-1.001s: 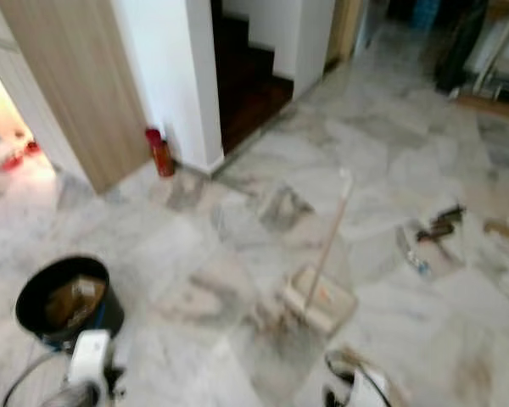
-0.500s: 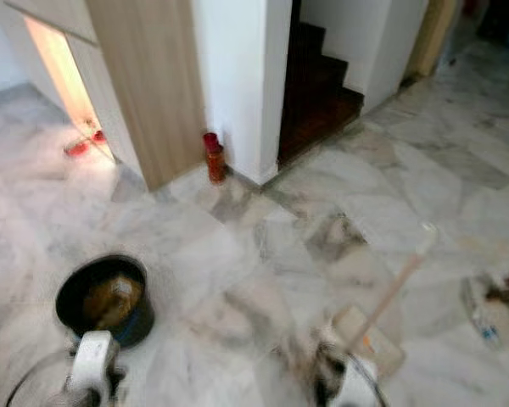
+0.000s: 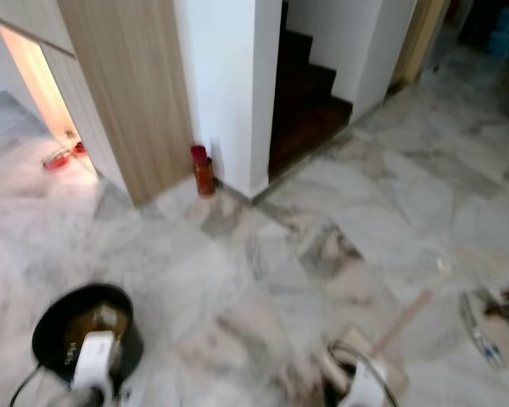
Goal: Sweep floor
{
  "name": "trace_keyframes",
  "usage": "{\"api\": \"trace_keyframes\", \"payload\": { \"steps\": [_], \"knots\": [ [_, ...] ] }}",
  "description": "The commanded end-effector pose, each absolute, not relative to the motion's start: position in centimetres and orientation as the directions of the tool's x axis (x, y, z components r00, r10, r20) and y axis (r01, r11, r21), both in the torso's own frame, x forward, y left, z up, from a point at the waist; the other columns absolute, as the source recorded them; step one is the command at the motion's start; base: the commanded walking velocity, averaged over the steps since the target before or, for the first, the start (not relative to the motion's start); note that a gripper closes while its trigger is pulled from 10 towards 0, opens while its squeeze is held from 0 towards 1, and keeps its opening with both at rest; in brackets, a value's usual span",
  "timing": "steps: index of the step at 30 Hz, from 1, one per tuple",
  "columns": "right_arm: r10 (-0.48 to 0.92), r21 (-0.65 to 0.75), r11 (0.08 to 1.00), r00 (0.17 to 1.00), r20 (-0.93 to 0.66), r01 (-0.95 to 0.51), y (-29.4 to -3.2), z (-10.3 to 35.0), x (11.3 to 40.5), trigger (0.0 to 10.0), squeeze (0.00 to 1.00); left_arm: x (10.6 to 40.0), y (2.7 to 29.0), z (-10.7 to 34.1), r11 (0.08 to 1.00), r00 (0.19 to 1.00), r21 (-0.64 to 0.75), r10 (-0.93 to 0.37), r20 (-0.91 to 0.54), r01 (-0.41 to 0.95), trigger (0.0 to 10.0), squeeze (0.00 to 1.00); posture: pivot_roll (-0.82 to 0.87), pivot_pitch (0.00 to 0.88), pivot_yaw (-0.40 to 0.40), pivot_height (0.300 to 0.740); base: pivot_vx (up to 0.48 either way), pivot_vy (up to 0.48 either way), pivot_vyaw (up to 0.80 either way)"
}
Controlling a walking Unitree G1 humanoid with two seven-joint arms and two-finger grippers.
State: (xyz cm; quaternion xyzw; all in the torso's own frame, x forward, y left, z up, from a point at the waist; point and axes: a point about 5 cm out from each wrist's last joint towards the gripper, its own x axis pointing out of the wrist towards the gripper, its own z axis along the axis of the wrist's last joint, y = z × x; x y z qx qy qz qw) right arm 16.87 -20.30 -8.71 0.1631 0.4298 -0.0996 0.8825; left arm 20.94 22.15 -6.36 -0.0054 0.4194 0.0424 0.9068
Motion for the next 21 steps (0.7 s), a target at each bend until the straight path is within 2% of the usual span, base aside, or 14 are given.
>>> {"api": "trace_keyframes", "payload": {
  "steps": [1,21],
  "knots": [
    [-0.062,0.179,0.928,0.607,-0.792,0.327,-21.31,-8.69,16.45,10.0,0.0,21.36,21.79,-6.18,0.997,0.657,0.018,0.062,-0.752,-0.073,10.0,0.0,-0.17,0.0,0.028,0.74,0.319,0.0,0.0],
    [-0.057,0.186,0.929,0.62,-0.782,0.32,-22.08,-8.36,16.8,10.0,0.0,21.65,21.6,-6.07,0.997,0.66,0.016,0.059,-0.749,-0.071,10.0,0.0,-0.17,0.0,0.029,0.74,0.316,0.0,0.0]
  ]
}}
